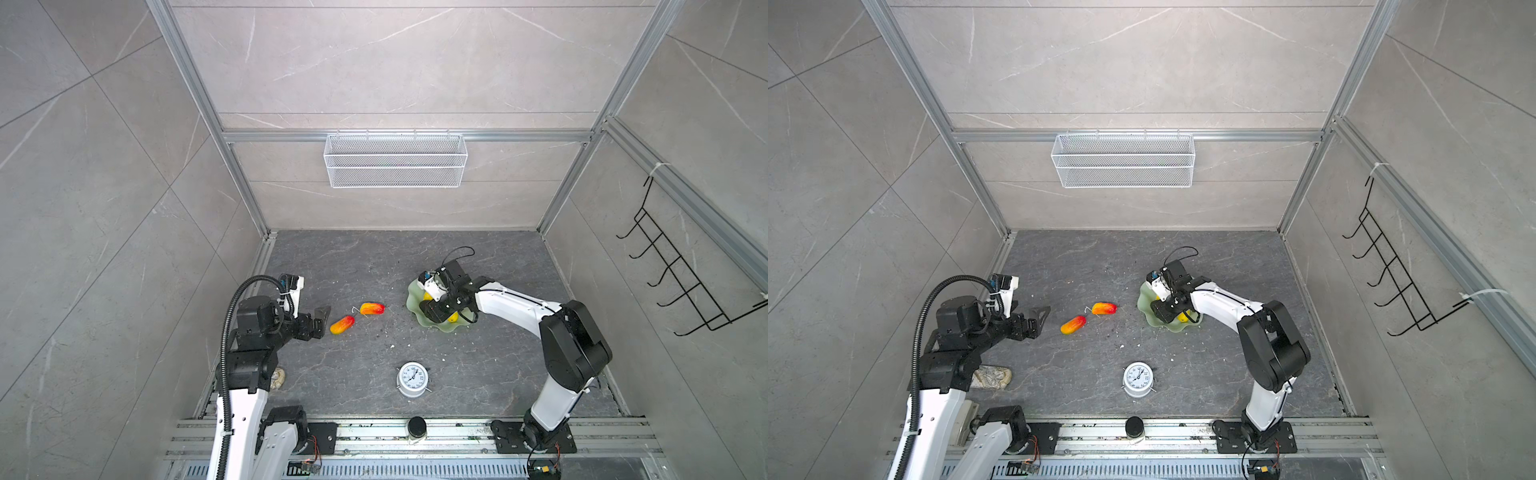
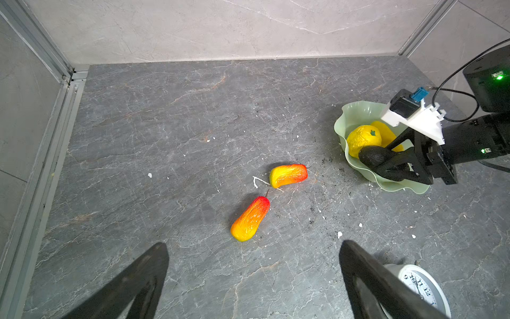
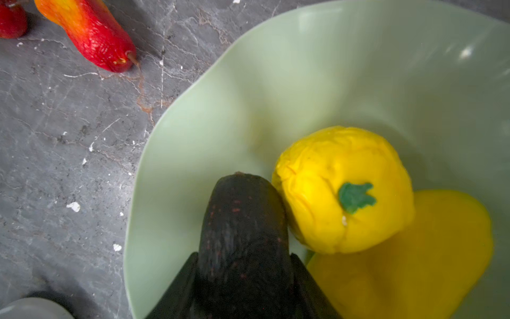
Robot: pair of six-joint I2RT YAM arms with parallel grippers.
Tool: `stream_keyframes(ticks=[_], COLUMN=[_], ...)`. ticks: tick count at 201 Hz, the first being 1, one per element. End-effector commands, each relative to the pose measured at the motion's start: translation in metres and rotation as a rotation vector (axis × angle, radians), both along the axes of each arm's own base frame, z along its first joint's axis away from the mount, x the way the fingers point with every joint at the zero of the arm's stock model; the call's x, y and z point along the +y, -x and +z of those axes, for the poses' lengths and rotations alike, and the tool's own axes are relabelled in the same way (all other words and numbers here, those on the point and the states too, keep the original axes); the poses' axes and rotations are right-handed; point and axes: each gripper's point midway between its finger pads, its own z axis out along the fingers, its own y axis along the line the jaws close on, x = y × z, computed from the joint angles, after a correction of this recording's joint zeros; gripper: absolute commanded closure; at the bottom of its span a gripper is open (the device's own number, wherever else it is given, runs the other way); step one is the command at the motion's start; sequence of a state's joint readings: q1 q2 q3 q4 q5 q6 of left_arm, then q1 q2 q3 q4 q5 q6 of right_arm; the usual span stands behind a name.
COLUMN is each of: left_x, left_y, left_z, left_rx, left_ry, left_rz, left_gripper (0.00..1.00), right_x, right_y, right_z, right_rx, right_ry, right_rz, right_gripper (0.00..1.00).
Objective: Place and organize the fake fruits in the fruit bowl
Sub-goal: 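Carry the dark avocado with the right gripper into the bowl and release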
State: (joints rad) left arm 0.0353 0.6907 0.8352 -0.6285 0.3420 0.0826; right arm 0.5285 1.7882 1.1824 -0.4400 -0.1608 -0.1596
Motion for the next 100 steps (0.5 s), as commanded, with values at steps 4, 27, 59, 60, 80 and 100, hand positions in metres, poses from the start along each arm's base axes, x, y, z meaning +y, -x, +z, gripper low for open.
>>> stream_keyframes(ticks=[4,27,59,60,80,100], left_x=[0.000,0.000,0.000,-0.001,0.000,0.000], left_y=[0.000,-0.001,-0.001,-0.001,-0.002,-0.002], left_z=[0.004,0.003,0.003,0.003,0.002,0.002], left_rx=[-0.007,-0.005,0.000,0.000,0.001,0.001], left_ry=[0.009,0.009,0.009,0.010,0.010,0.009], left_rz=[-0.002,-0.002,-0.002,-0.003,-0.002,-0.002], left_gripper=[0.00,0.00,0.00,0.00,0.00,0.00], right_x=[0.001,0.002,0.003,0.003,0.004,0.002], right_y=[-0.011,-0.014,-0.017,-0.017,-0.017,-0.017], right_z=[-0.002,-0.003,0.006,0.007,0.017,0.027], right_rx=[-0.005,-0.001,-0.008,-0.009,-0.018,-0.030], right_ry=[-0.018,-0.017,-0.021,-0.021,-0.021,-0.020], right_rz=[-0.035,-0.038,-0.031,-0.032,-0.024,-0.017], right_gripper=[0.82,0.70,0.63,0.63,0.50,0.44])
